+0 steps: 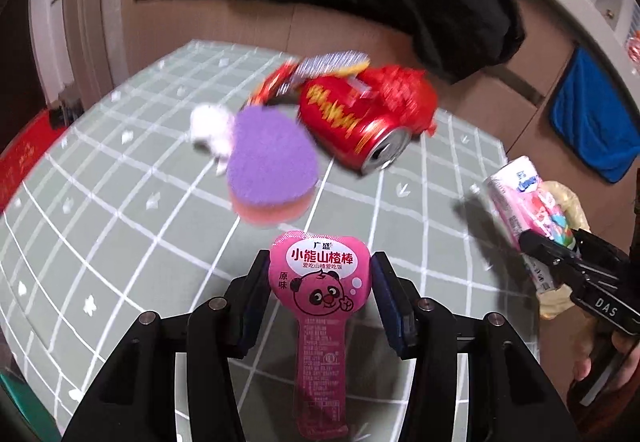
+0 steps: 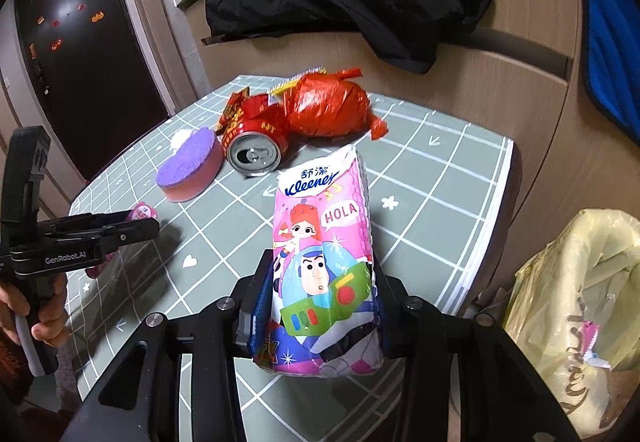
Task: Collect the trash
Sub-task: 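Carry the candy packet and tissue pack over the bin with both grippers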
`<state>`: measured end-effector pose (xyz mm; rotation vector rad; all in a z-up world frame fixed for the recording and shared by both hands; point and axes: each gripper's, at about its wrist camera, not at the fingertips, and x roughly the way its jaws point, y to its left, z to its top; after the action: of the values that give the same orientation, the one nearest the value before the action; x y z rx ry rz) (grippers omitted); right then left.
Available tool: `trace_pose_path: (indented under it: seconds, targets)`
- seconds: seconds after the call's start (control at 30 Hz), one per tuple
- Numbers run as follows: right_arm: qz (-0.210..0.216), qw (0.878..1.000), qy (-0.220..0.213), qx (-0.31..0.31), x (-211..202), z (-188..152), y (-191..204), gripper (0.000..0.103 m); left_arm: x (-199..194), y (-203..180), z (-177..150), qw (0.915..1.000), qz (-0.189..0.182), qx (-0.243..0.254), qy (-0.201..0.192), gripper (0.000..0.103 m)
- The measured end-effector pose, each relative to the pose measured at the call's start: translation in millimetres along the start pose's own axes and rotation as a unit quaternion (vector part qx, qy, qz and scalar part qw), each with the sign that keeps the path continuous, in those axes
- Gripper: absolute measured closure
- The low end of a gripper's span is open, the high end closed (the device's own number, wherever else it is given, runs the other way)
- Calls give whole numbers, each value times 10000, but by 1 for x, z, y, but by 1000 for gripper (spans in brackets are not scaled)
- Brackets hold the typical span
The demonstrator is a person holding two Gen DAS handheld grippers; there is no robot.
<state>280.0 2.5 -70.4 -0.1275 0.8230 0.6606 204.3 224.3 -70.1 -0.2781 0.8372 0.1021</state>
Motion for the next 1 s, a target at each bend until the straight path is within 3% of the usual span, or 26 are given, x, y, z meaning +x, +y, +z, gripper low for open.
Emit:
trace_pose_path:
  seconds: [0.33, 0.6, 0.83, 1.0]
  targets:
    - [-190, 9977, -641, -148, -49, 27, 0, 64, -57, -57, 40, 9913, -221, 572, -1163, 53]
    - [-679, 9869, -1459, 44, -134, 36, -35, 64, -94, -136, 76, 9731, -876, 898, -1931, 53]
    - [-1515, 9671, -1997, 434, -220, 18, -97, 64, -86, -233, 91, 9540, -1777, 1342, -2010, 53]
    - [-1962, 9535, -2139, 817, -255, -1, -139, 64, -64, -294, 84, 9458, -2188, 1601, -1785, 53]
